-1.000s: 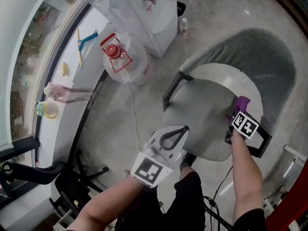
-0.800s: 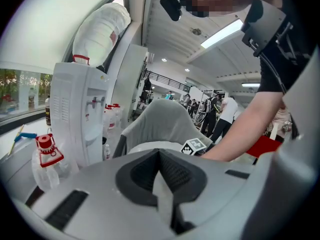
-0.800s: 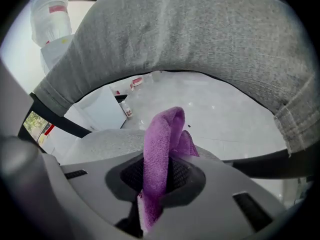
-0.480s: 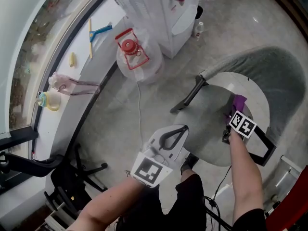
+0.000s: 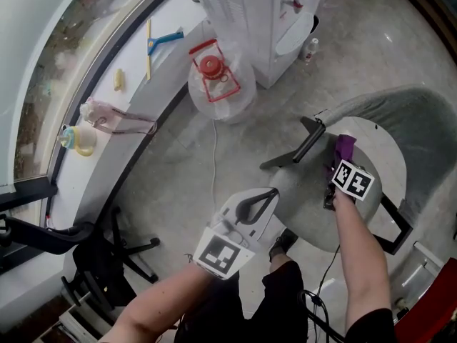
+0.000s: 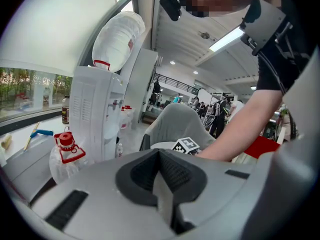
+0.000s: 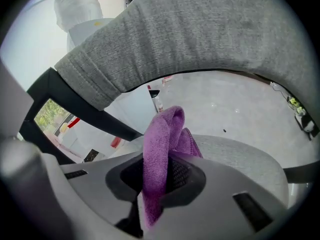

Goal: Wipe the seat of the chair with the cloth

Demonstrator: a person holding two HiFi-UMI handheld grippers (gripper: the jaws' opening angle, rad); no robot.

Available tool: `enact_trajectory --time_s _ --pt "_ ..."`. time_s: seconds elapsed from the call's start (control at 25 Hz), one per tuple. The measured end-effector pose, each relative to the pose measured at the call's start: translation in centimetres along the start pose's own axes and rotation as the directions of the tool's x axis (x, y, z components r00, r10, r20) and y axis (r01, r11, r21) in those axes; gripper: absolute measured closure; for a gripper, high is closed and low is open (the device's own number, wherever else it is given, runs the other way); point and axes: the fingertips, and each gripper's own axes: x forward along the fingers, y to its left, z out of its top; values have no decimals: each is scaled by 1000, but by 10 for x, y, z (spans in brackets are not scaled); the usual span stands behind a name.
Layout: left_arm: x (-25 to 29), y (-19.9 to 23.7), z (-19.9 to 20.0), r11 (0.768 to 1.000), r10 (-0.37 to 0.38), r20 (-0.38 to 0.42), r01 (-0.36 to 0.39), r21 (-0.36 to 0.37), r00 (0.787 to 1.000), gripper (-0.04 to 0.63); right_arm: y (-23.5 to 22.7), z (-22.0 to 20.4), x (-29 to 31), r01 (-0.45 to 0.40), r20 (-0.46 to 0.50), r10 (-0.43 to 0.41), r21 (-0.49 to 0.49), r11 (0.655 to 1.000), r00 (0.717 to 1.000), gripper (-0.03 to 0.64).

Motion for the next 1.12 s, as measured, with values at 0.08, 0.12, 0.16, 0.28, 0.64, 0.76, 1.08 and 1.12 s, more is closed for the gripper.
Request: enact_trajectory --time_s 0.08,0.12,0.16,0.28,0.64,0.76,1.08,1.12 --pt "-4 3 -1 1000 4 -2 -4 1 1000 588 16 1 3 -32 -1 32 -9 999 999 551" --pt "-5 4 -2 1000 8 -2 -8 -1 1000 588 24 2 4 -50 -2 50 -13 999 999 551" --pt "-7 6 -2 1000 12 0 -12 -6 1000 588 32 3 6 -68 -4 68 -20 997 998 551" --pt "-11 12 -2 1000 27 7 -27 -12 1000 588 59 4 11 -137 -20 136 -49 989 990 551" --pt "-14 4 5 1000 3 19 -3 4 1000 588 86 20 -10 -309 68 305 58 949 950 551" --pt "-12 -5 14 1000 -14 26 14 4 1000 588 79 30 -30 -306 120 300 40 951 946 551" --pt "-7 -43 50 995 -91 43 89 44 995 588 76 61 -124 -327 272 326 -43 944 905 551" --pt "-7 -49 55 994 -101 43 99 51 994 588 74 64 -138 -323 288 324 -53 945 901 551"
